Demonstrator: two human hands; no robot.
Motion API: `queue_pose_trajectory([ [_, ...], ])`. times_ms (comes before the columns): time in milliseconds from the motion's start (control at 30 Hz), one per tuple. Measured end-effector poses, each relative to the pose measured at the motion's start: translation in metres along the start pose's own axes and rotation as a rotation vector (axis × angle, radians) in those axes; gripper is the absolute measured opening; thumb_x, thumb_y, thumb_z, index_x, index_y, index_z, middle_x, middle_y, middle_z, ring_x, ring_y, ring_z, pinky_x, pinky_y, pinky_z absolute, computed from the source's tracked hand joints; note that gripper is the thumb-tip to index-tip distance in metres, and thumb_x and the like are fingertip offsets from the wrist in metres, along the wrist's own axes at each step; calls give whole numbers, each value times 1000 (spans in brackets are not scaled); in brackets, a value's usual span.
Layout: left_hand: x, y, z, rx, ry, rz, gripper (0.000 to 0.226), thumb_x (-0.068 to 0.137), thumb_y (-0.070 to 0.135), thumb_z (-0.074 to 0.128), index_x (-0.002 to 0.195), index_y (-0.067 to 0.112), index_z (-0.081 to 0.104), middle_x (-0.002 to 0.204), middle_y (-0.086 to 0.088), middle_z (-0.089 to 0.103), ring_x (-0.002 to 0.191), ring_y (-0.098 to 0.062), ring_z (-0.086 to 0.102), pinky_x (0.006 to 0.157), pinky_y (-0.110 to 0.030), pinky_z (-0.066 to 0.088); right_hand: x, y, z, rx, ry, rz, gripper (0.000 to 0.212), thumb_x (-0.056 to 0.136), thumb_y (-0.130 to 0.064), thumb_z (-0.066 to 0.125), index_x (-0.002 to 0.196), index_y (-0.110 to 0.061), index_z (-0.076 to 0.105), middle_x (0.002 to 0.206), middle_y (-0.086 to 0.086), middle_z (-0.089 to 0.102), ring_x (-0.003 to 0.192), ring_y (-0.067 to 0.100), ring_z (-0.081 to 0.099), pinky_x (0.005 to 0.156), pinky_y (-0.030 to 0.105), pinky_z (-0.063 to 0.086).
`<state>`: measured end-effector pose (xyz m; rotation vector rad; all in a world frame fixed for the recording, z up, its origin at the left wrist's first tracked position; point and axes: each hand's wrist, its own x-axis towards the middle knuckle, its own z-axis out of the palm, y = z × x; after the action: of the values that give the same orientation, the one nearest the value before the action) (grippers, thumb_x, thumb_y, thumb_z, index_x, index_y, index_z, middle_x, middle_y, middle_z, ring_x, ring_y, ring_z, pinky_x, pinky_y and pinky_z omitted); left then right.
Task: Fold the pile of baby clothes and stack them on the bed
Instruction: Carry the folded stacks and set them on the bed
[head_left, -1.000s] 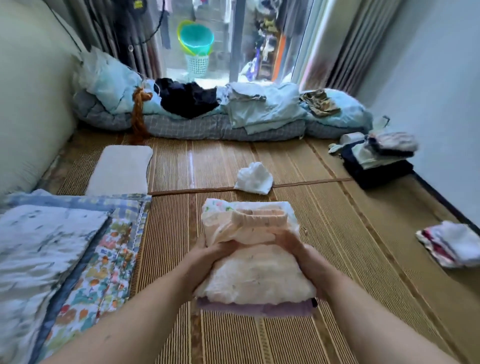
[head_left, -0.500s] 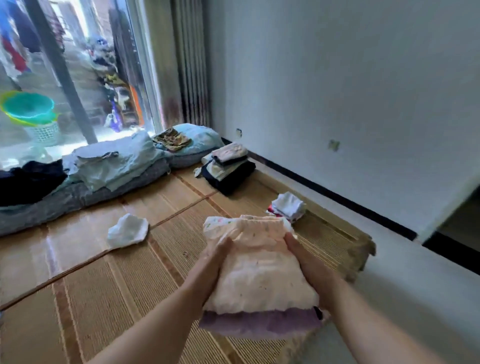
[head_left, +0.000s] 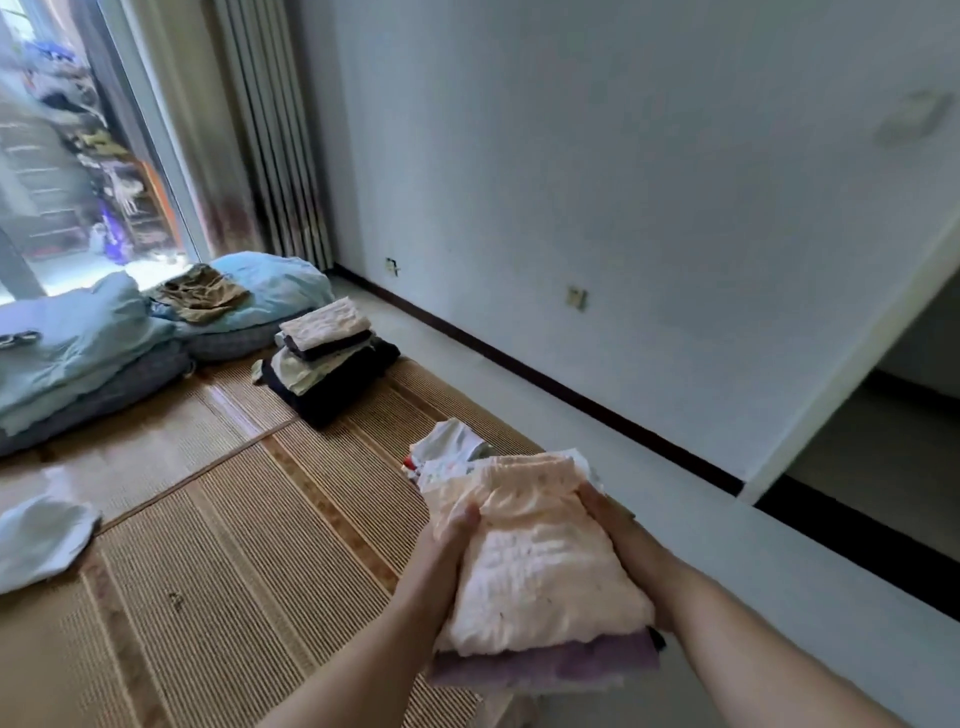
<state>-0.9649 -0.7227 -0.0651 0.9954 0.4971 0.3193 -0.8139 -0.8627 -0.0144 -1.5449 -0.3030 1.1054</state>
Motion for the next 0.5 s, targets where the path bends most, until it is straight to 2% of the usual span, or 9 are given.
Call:
queue_pose_trajectory([
  [100,51,-8,-2,-17,60,-17,61,82,52,63,129,14,54,122,-22,64,112,-41,62,101,-58,43,47,-10,-21,-22,-31,47,67,70,-69,64,114,-19,69,111,10,72,103,27,68,94,40,51],
  [200,98,-10,-5,-25,24,-20,66,81,52,66,133,15,50,126,-22,61,115,-41,60,103,-58,41,97,-10,-44,-147,53,70,88,51,-85,64,118,-29,66,120,0,66,114,23,62,100,38,46],
  [333,159,-16,-8,-71,69,-18,56,84,44,65,131,16,51,125,-22,62,113,-43,60,101,-61,41,169,-11,-81,-154,45,129,80,49,-90,63,113,-44,67,125,-5,65,112,19,63,102,42,45],
  [433,194,-20,-13,-76,103,-34,58,84,47,66,133,18,51,128,-22,60,115,-43,58,102,-62,39,207,-30,-80,-59,-26,242,63,73,-70,61,114,-23,71,117,10,69,107,29,66,98,44,48],
  [500,213,-29,-19,-105,173,-29,53,84,44,64,130,20,53,126,-22,61,114,-43,60,100,-62,42,233,-35,-83,-1,-144,277,54,80,-58,54,103,-13,74,109,15,72,97,30,70,81,37,55],
])
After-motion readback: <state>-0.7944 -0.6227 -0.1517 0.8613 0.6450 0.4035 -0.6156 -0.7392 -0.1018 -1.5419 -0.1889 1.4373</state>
